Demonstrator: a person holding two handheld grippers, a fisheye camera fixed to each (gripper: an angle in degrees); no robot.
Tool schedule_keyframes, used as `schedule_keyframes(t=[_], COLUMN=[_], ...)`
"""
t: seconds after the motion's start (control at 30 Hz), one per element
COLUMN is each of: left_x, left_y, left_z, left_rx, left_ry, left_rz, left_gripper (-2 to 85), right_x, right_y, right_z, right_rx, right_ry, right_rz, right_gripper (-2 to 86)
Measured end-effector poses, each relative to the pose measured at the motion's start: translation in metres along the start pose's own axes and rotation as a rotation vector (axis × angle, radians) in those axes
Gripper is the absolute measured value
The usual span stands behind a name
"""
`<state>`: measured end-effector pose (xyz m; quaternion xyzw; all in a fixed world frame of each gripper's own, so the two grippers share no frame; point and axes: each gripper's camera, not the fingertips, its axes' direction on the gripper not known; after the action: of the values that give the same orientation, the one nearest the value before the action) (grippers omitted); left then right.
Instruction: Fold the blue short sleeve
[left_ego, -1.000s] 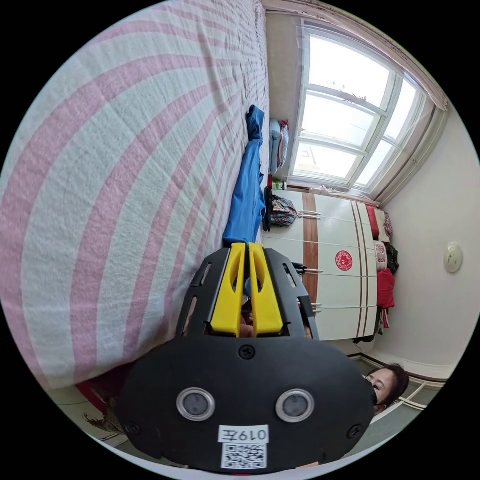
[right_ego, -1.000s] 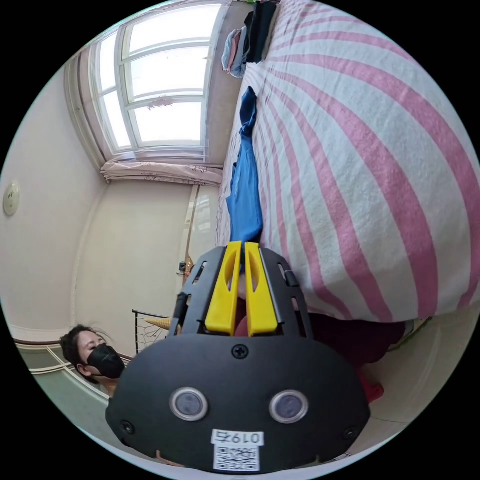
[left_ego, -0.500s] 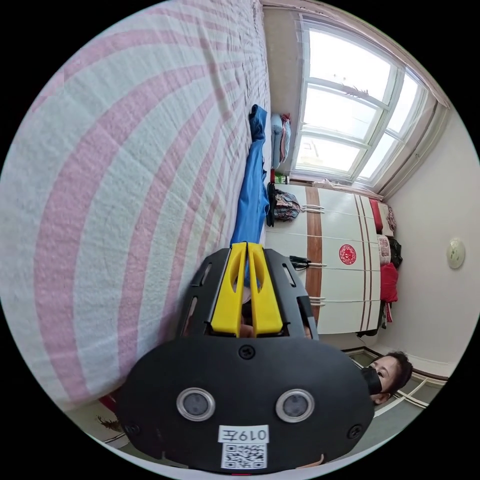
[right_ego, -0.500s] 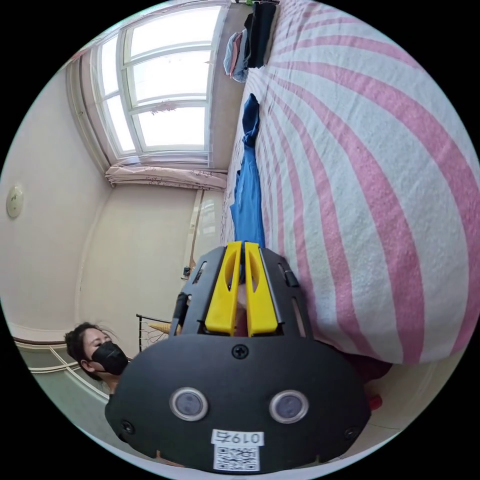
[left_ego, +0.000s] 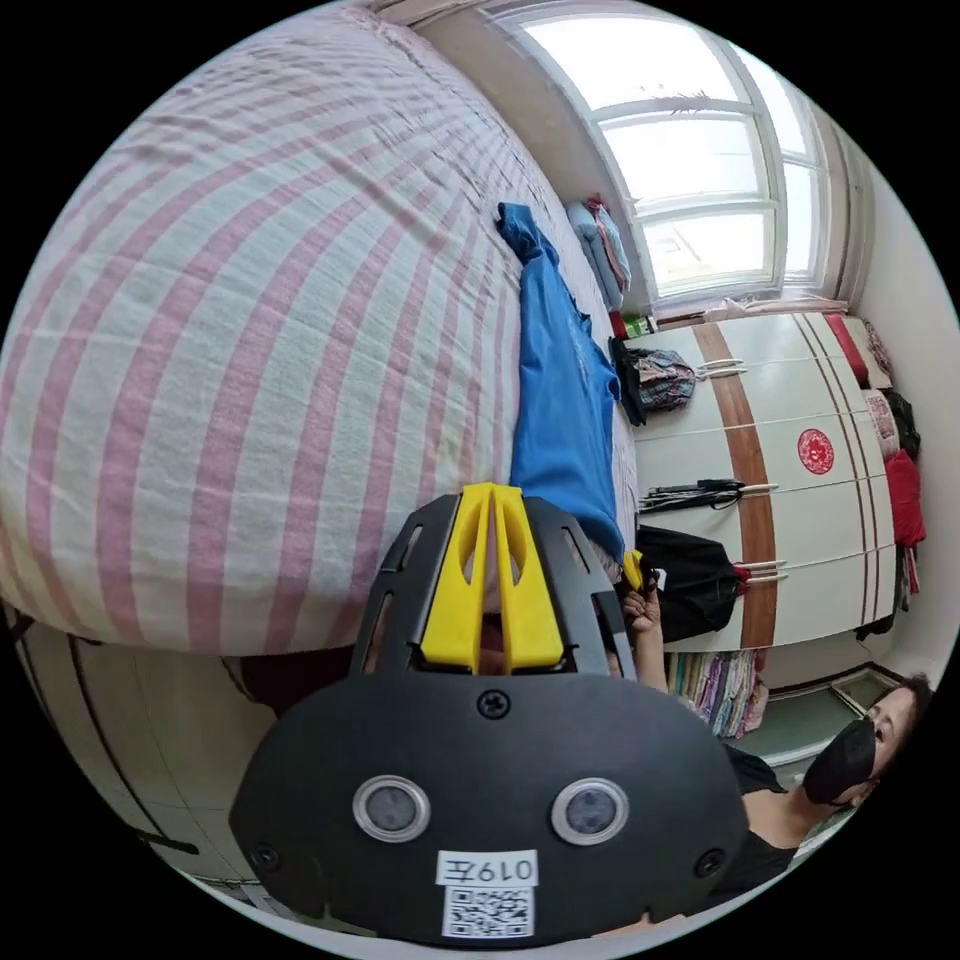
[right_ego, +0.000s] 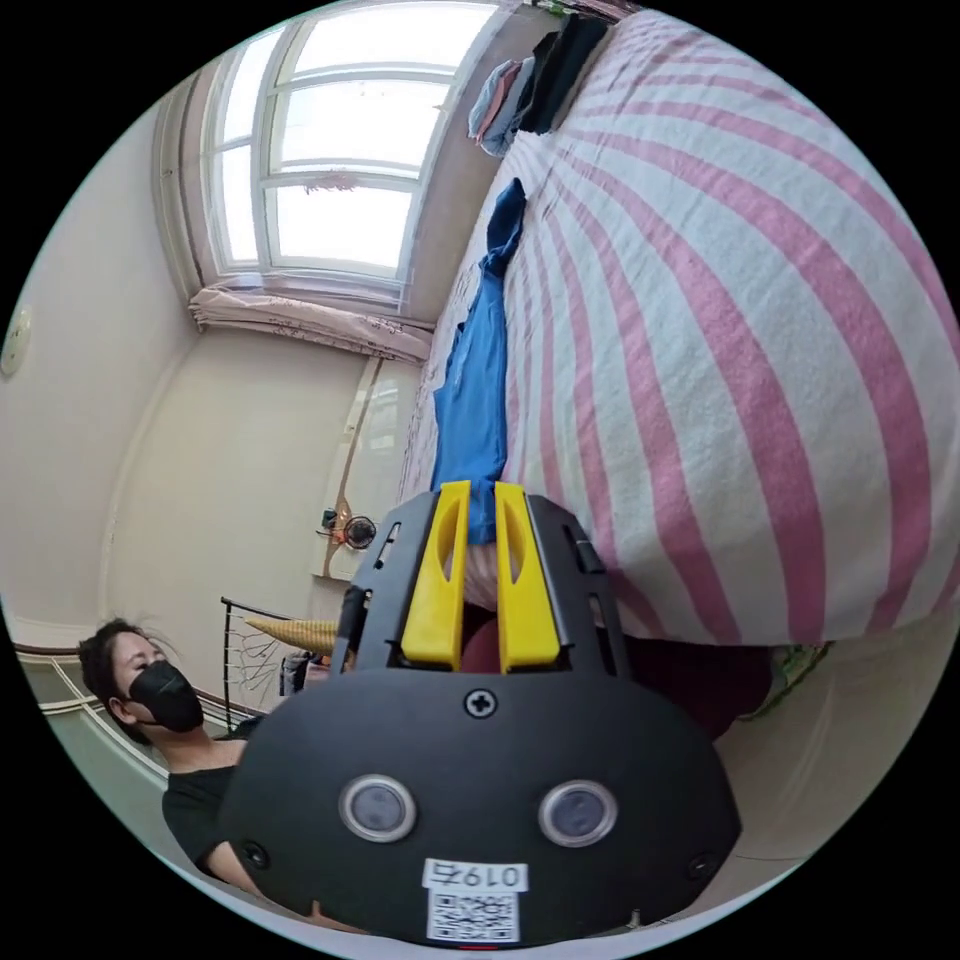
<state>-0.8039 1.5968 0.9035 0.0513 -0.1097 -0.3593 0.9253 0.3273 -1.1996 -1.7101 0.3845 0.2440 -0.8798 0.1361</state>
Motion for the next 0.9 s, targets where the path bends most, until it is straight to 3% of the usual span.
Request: schedule_keyframes(t=[0.07, 0.17, 0.23, 0.37, 0.47, 0.53, 0.63, 0.9], left_x=[0.048, 0.144, 0.197, 0.279, 0.31, 0.318, 0.326, 0.362], left_y=[0.036, 0.098, 0.135, 0.209, 0.25, 0.267, 0.287, 0.315], left_z=[-0.008, 0.018, 0.058, 0.141, 0.191, 0.217, 0.245, 0.285], left_rx=[0.102, 0.157, 0.132, 0.221, 0.241, 0.201, 0.167, 0.112], left_ry=[-0.06, -0.251, -0.406, -0.753, -0.943, -1.029, -1.125, -1.206], left_rz=[0.165, 0.53, 0.729, 1.104, 1.308, 1.374, 1.433, 1.477], left_gripper=[1.9, 3.2, 4.7, 7.2, 10.1, 11.7, 12.4, 9.7], right_x=[-0.027, -0.125, -0.209, -0.276, -0.299, -0.303, -0.293, -0.296], right_y=[0.022, 0.077, 0.138, 0.214, 0.282, 0.337, 0.381, 0.423], right_z=[0.012, 0.054, 0.131, 0.256, 0.348, 0.412, 0.475, 0.59], right_rx=[0.028, 0.069, 0.052, 0.006, 0.02, -0.009, -0.083, -0.158], right_ry=[0.065, 0.272, 0.456, 0.645, 0.935, 1.133, 1.296, 1.501], right_rz=[-0.062, -0.415, -0.764, -1.035, -1.278, -1.479, -1.614, -1.741], right_gripper=[5.6, 4.5, 7.4, 11.2, 11.3, 11.5, 11.7, 8.8])
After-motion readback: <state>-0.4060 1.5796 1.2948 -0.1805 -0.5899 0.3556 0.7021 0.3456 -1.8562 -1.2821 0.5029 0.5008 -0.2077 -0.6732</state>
